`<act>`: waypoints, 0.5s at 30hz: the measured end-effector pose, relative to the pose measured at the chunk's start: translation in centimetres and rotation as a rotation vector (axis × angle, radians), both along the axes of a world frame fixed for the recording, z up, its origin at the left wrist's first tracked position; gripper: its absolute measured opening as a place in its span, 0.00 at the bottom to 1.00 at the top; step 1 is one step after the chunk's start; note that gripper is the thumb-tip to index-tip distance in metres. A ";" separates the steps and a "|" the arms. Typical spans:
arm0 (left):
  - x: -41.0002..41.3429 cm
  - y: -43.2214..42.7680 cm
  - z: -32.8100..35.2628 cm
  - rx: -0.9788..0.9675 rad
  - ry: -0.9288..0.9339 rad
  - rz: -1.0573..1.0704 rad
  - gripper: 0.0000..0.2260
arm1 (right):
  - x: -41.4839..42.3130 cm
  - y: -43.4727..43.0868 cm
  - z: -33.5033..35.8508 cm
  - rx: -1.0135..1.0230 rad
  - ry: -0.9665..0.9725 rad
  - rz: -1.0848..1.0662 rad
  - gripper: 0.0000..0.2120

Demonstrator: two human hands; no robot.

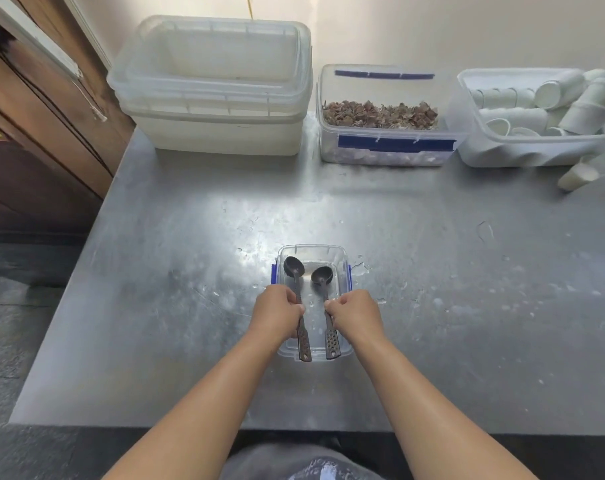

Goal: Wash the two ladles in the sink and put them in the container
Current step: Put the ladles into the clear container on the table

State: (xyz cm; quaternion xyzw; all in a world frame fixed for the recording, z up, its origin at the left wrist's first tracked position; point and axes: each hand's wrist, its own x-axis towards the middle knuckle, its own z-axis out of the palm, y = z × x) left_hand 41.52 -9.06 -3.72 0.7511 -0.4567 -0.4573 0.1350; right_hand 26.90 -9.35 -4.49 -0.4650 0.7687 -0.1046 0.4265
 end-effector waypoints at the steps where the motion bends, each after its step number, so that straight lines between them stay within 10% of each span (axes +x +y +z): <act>1: -0.1 -0.1 0.0 0.000 -0.022 -0.020 0.04 | 0.0 0.0 0.1 0.011 0.000 -0.009 0.18; 15: -1.0 -0.3 -0.4 -0.031 -0.353 -0.241 0.15 | 0.4 0.0 0.4 0.029 0.009 0.015 0.15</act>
